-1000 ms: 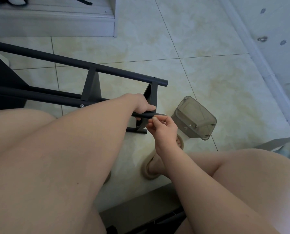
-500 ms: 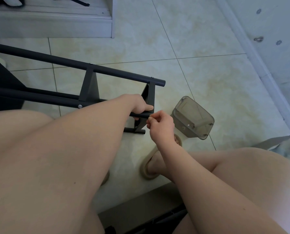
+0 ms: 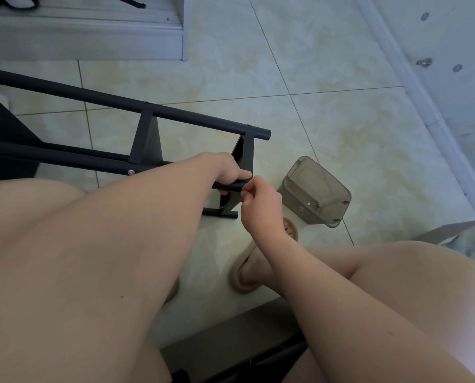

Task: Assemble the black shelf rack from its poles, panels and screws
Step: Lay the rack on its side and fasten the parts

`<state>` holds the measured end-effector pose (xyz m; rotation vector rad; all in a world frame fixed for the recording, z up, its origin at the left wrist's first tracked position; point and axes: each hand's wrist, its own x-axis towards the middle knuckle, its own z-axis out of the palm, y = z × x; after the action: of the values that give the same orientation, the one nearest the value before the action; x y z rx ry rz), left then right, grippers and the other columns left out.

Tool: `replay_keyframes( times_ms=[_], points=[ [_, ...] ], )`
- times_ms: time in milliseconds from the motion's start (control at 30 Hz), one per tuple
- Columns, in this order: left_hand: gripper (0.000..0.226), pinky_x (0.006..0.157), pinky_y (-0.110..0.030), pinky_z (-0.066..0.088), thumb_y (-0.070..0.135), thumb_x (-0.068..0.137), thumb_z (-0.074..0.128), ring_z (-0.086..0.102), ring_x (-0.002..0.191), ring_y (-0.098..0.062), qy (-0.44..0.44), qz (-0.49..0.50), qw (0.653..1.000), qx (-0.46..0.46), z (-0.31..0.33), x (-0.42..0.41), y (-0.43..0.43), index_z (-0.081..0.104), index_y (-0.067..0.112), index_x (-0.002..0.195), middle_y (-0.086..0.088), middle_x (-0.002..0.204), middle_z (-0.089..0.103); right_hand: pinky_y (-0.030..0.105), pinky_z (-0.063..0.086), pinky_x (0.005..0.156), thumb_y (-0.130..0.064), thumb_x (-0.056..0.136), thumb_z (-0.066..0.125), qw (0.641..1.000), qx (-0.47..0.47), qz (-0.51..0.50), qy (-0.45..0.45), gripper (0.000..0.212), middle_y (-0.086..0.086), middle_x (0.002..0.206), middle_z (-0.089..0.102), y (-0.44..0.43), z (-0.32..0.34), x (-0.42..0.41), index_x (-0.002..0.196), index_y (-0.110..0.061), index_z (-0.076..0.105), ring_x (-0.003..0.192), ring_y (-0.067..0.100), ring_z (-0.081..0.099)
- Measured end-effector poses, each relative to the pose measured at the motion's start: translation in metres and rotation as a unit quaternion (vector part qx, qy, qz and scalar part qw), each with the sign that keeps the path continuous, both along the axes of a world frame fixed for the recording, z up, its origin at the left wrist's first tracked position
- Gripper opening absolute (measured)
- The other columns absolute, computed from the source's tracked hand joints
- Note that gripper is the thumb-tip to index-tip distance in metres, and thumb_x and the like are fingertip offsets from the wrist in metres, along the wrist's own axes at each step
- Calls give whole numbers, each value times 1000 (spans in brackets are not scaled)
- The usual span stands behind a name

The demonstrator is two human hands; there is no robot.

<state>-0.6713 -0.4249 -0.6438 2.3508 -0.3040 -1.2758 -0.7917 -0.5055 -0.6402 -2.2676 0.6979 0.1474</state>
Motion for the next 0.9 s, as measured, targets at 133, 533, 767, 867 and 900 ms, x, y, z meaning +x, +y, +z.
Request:
replay_keyframes(
  times_ms=[133, 533, 767, 867, 900],
  points=[
    [56, 96, -37, 46, 56, 100, 45, 58, 84, -24, 4, 8, 1000, -3, 0, -1, 0, 70, 8, 115, -10, 91, 76, 20, 41, 55, -2, 93, 45, 1000, -5, 5, -4, 19, 6, 88, 66, -1, 0, -1, 90, -15, 57, 83, 25, 56],
    [53, 100, -38, 44, 54, 102, 42, 58, 88, -22, -13, -6, 1000, -3, 5, -4, 3, 69, 13, 121, -10, 99, 77, 35, 58, 77, 5, 98, 56, 938, 286, -179, -74, 21, 3, 69, 66, -6, -5, -13, 83, -9, 60, 58, 13, 61],
    [53, 104, -38, 44, 56, 102, 40, 59, 94, -22, -11, -20, 1000, 7, 6, -4, 4, 70, 15, 120, -8, 101, 77, 35, 59, 78, 6, 99, 56, 901, 352, -243, -75, 14, 9, 75, 64, -4, -6, -12, 89, -4, 60, 59, 16, 59],
    [54, 99, -36, 44, 55, 102, 40, 57, 89, -21, -11, -18, 1000, 7, 5, -3, 3, 70, 13, 119, -8, 100, 77, 38, 58, 82, 5, 99, 56, 913, 326, -236, -68, 19, 8, 73, 63, -4, -6, -9, 85, -7, 60, 60, 16, 58],
    [54, 98, -36, 44, 56, 102, 40, 57, 89, -21, -12, -19, 1000, 9, 4, -3, 2, 70, 13, 120, -8, 100, 77, 37, 58, 80, 5, 99, 56, 918, 315, -231, -65, 20, 7, 73, 63, -4, -5, -8, 84, -8, 60, 60, 16, 58]
  ],
)
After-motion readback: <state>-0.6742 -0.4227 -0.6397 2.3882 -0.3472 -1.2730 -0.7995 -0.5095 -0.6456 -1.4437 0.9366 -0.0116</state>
